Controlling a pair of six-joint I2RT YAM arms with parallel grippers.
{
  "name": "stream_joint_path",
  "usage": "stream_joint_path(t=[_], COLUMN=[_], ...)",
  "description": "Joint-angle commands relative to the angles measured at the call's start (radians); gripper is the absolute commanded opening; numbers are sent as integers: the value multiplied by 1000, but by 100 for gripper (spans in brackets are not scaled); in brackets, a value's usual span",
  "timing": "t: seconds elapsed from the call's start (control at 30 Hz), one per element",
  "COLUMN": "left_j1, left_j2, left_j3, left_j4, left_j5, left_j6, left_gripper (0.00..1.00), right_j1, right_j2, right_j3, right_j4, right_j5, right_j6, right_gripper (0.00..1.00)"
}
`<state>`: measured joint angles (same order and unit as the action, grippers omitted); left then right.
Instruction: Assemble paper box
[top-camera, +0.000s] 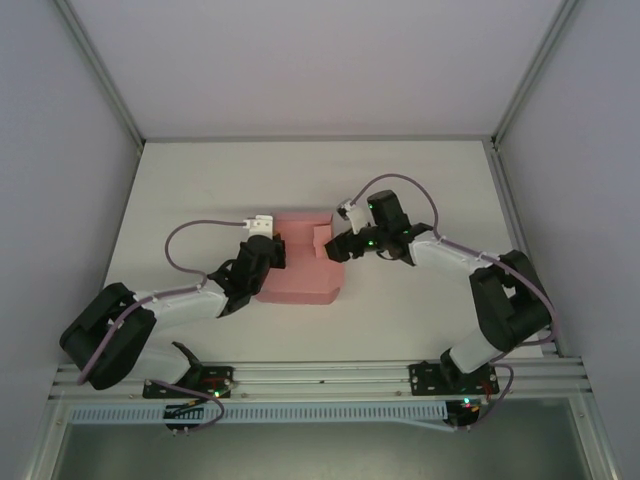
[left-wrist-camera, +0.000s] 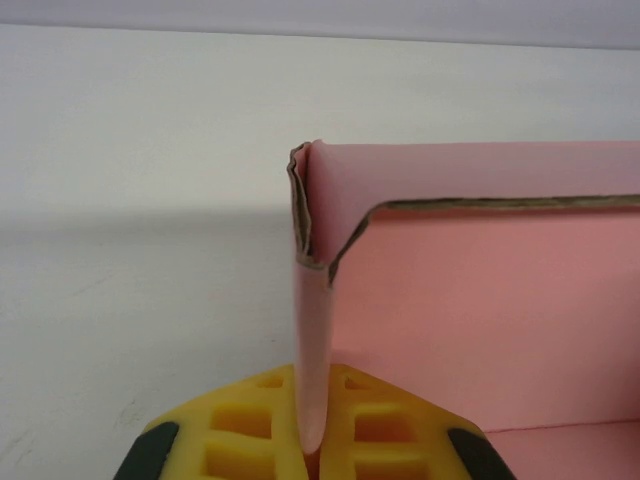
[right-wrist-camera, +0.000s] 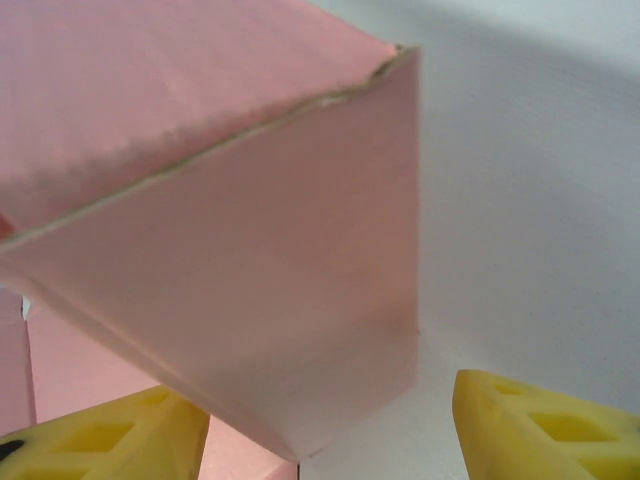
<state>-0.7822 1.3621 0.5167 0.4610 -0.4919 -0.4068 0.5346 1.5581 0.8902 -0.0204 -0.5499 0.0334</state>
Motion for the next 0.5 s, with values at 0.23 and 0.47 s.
stream_joint_path(t=[0.23, 0.47], left_j1=[-2, -8], left_j2=[25, 23], left_j3=[19, 25], left_j4=[14, 14], left_j5=[-7, 3], left_j6=[-11, -18], left_gripper=[0, 0], right_j1=[15, 59], right_j2=[-49, 20], right_j3=[13, 48], right_j4=[35, 131], right_j5=[71, 175], right_j6=[82, 165], right_gripper=[57, 41])
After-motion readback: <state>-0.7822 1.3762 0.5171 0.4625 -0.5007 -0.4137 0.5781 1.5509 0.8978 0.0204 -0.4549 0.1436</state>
